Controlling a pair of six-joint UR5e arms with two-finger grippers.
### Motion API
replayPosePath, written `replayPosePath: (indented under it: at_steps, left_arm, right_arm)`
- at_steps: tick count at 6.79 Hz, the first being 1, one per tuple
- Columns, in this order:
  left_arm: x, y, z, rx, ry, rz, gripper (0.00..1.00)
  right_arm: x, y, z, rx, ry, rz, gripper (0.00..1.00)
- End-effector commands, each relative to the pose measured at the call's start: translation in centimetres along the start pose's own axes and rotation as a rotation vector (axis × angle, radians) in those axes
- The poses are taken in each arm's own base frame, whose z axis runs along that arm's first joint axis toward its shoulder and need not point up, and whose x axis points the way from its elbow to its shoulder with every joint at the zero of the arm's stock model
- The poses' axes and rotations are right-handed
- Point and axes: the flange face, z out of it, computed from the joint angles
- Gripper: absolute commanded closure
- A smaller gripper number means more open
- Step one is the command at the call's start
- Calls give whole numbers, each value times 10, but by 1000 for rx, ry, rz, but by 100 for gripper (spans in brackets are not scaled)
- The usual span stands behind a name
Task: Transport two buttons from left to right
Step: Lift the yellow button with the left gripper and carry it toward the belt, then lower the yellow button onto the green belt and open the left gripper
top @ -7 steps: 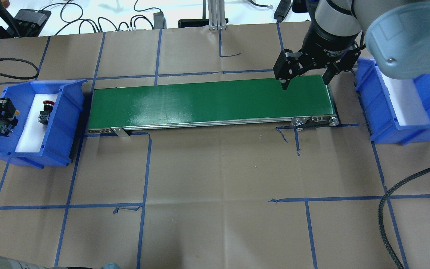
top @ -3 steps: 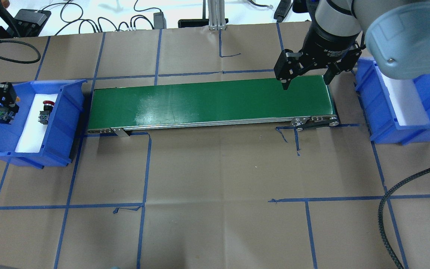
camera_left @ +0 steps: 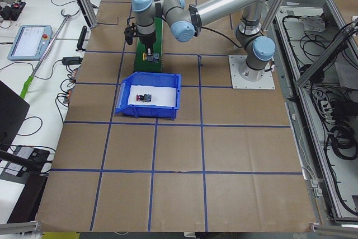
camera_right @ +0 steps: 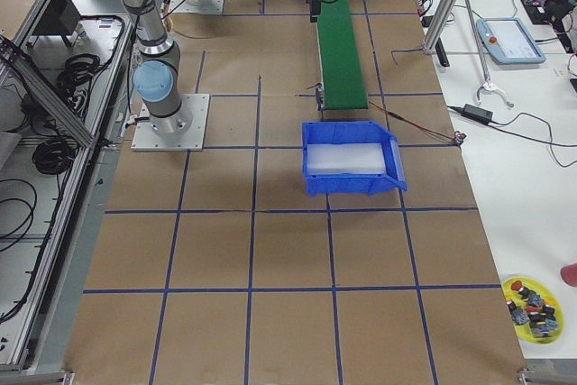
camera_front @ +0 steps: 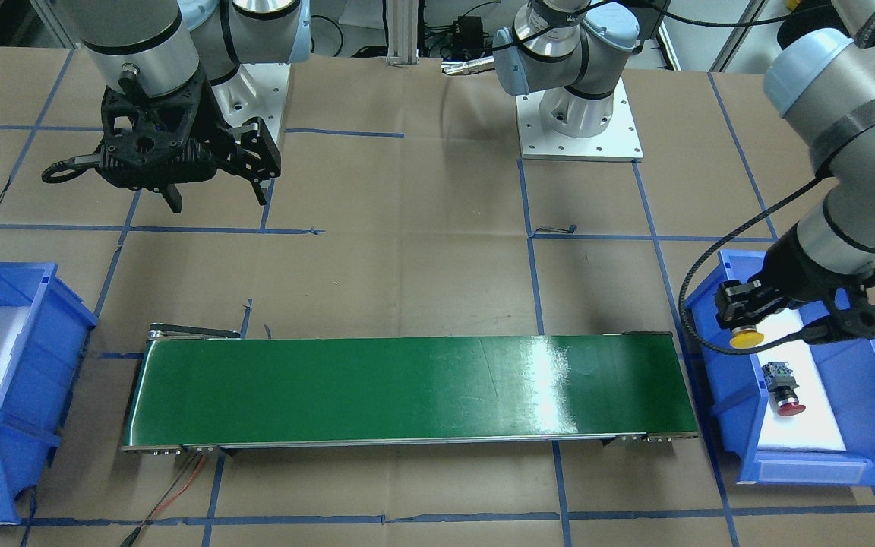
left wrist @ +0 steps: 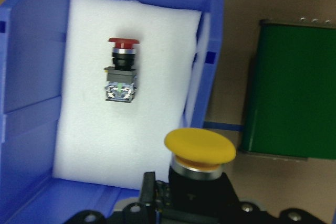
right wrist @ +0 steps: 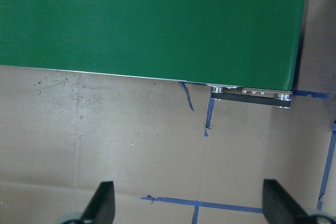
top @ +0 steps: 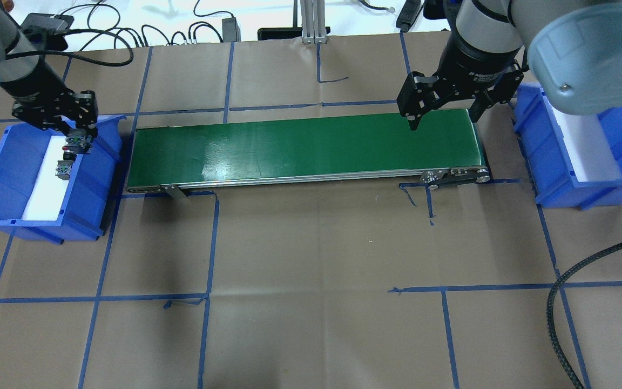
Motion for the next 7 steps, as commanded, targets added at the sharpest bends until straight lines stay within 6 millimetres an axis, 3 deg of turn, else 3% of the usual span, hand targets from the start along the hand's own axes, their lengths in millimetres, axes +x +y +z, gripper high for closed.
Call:
replayPosePath:
  at_steps: [1,3,4,7]
  left_arm:
    - [74,-2,30,-32,1,-13,99]
    - [139,-20,97,5,-3,41,99]
    - [155,-20,114,9,-2,75,99]
    - [154,-12,111,-2,-6,152,99]
  right_arm:
    - [0,0,-1,2,-4,0,0]
    - [0,0,-1,2,-2,0,0]
    - [0,0,0,0,-2,0,0]
    - [0,0,0,0,-2,0,0]
